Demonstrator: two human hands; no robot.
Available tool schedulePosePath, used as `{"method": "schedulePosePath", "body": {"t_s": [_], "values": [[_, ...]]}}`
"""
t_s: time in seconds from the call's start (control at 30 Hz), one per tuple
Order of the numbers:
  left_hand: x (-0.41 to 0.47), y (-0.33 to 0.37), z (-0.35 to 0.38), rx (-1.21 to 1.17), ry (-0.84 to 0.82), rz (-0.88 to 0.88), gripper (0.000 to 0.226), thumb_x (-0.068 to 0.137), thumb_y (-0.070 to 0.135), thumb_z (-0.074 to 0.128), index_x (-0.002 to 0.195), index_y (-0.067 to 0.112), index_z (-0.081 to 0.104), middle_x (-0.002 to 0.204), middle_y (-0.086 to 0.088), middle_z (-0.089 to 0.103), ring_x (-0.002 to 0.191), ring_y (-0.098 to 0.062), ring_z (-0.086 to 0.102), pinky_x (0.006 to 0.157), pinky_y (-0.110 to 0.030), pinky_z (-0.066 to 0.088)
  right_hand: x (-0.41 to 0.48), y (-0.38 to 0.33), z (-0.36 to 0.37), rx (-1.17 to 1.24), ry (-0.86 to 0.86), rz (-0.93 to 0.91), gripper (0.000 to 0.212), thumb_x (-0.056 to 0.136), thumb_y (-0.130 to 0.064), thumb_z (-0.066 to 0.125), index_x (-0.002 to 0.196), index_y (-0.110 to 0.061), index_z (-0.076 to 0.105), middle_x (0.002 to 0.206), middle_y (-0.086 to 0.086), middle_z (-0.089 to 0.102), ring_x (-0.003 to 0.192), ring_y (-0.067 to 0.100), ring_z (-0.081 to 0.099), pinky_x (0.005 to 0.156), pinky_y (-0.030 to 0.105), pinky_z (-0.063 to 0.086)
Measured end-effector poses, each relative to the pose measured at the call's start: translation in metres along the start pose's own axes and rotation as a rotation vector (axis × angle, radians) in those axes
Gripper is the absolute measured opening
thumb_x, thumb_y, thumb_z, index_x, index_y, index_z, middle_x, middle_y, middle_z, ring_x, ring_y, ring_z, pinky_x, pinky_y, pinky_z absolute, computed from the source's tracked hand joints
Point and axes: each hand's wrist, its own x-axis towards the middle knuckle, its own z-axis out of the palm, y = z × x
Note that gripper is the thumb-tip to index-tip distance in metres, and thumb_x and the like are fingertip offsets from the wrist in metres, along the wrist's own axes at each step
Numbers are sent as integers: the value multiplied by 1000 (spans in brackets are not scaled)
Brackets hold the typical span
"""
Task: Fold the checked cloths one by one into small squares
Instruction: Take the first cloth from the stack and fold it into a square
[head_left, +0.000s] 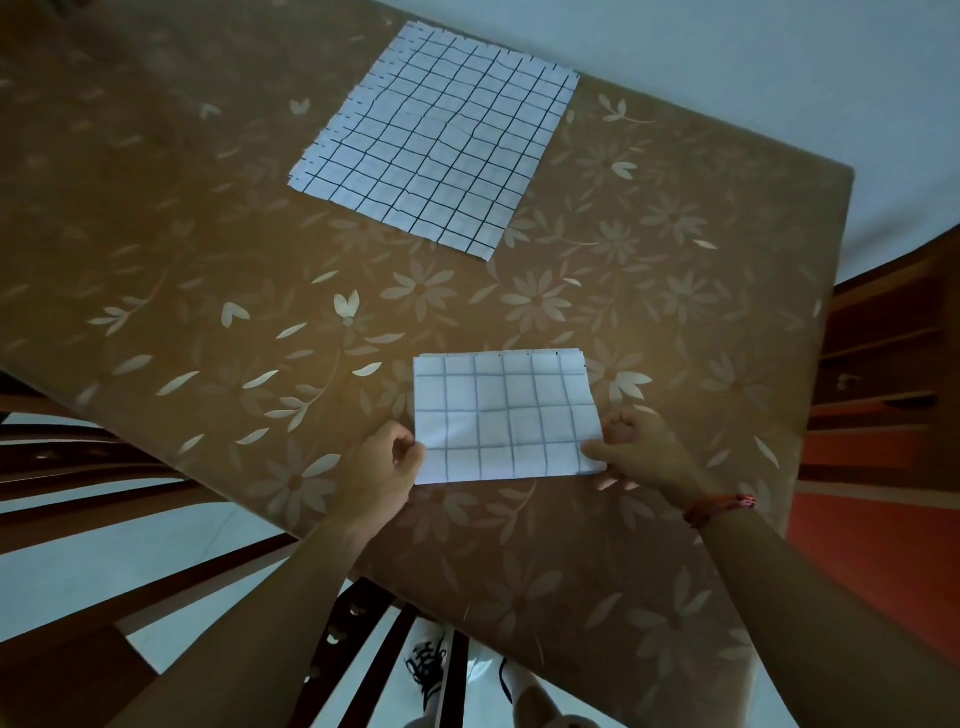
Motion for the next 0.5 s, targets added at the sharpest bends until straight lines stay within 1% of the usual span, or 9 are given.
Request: {"method": "schedulePosePath", "body": {"t_s": [0.1, 0.17, 0.2, 0.27, 0.3, 0.33, 0.4, 0.43, 0.5], "values": [[0, -1, 0, 3, 20, 28, 10, 93, 28, 57, 85, 22, 57, 67, 3, 62, 57, -17, 61, 61, -40, 56, -1, 5, 2, 19, 38, 2, 26, 81, -10, 74, 98, -13, 55, 94, 8, 70, 60, 25, 73, 45, 27, 50], [1, -1, 0, 4, 43, 45, 10, 93, 28, 58, 86, 20, 57, 68, 3, 62, 57, -16, 60, 58, -37, 54, -1, 8, 4, 25, 80, -16, 24, 80, -8, 75, 94, -11, 56, 93, 9, 70, 57, 24, 72, 43, 24, 50], [1, -1, 1, -1, 51, 47, 10, 93, 28, 58, 87, 20, 58, 69, 4, 62, 57, -15, 60, 57, -35, 53, -2, 9, 5, 27, 102, -30, 23, 80, -8, 75, 93, -11, 56, 92, 10, 70, 56, 24, 71, 43, 25, 52], [1, -1, 1, -16, 63, 47, 10, 94, 27, 58, 91, 18, 59, 72, 4, 63, 59, -14, 61, 57, -31, 51, -1, 10, 7, 21, 141, -54, 21, 79, -10, 76, 90, -13, 58, 88, 8, 71, 55, 24, 71, 53, 36, 59], [1, -1, 1, -13, 74, 52, 10, 94, 27, 59, 93, 17, 59, 75, 5, 63, 62, -12, 61, 58, -29, 49, -1, 11, 7, 11, 162, -58, 19, 79, -13, 76, 88, -15, 59, 85, 6, 71, 55, 24, 71, 58, 41, 61], [0, -1, 2, 6, 92, 61, 10, 93, 26, 60, 96, 17, 58, 77, 6, 63, 64, -11, 60, 59, -26, 48, -1, 12, 7, -2, 186, -60, 18, 79, -16, 76, 87, -17, 60, 83, 4, 71, 54, 23, 70, 61, 43, 61], [-1, -1, 1, 67, 141, 95, 15, 92, 25, 62, 103, 16, 58, 80, 6, 60, 69, -9, 57, 60, -19, 42, -2, 12, 7, -37, 227, -77, 16, 78, -22, 75, 84, -21, 60, 78, 0, 70, 57, 20, 69, 62, 41, 61], [-2, -1, 1, 96, 162, 132, 17, 91, 24, 63, 105, 15, 58, 83, 5, 59, 71, -9, 55, 61, -17, 41, -3, 12, 6, -68, 250, -89, 16, 78, -27, 75, 82, -24, 60, 76, -2, 70, 62, 18, 69, 63, 39, 60], [-8, 3, 1, 173, 157, 266, 18, 91, 23, 62, 107, 14, 60, 93, 1, 59, 83, -13, 56, 69, -19, 45, -6, 9, 6, -163, 315, -113, 14, 79, -34, 71, 83, -26, 60, 73, -8, 66, 73, 14, 67, 66, 33, 55]]}}
